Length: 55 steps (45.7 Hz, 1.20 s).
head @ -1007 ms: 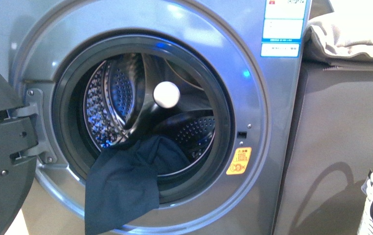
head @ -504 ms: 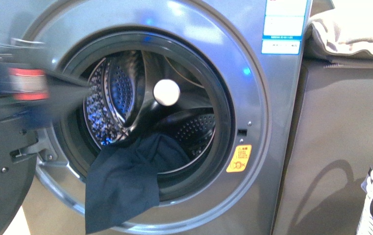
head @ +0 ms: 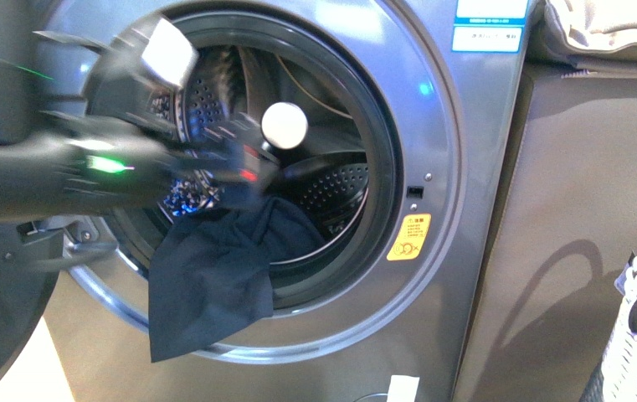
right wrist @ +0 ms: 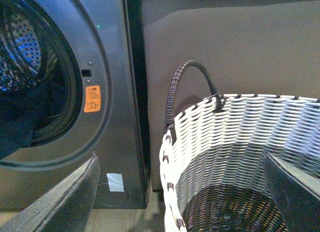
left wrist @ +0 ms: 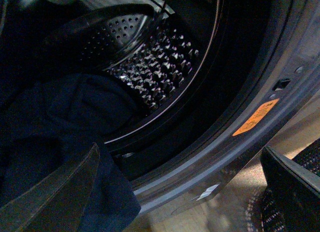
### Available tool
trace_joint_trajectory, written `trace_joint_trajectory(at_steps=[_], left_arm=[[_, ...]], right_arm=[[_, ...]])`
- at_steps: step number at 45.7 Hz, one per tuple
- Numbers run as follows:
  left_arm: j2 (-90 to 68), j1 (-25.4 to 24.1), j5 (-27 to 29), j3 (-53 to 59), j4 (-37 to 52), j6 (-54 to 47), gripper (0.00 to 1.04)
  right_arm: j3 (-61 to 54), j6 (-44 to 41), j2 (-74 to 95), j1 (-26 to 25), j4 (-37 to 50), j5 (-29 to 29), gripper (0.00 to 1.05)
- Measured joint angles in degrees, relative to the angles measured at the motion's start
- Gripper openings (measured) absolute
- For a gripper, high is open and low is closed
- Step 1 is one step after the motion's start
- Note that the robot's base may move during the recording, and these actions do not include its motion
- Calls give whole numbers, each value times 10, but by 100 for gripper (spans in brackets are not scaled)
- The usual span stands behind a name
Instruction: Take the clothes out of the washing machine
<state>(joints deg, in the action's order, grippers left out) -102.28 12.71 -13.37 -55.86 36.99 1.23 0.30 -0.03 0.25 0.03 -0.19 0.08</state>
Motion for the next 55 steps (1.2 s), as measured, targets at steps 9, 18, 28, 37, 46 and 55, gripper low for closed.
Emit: trace_joint_trajectory(at_steps=[9, 18, 28, 37, 46, 55], left_arm=[[-94, 10, 26, -91, -24, -31, 98], [-197, 1, 76, -214, -59, -71, 98], [-285, -26, 110, -330, -118, -93, 98], [-337, -47, 118, -412, -157, -93, 98], [-371, -52, 103, -468, -187, -94, 98], [-405, -43, 99, -511, -208, -102, 98]], right_arm=[[0, 0, 0, 0, 0, 0, 97], [0, 0, 0, 0, 0, 0, 97], [0, 0, 0, 0, 0, 0, 97], [0, 0, 0, 0, 0, 0, 97], [0, 0, 0, 0, 0, 0, 97], [0, 0, 0, 0, 0, 0, 97]])
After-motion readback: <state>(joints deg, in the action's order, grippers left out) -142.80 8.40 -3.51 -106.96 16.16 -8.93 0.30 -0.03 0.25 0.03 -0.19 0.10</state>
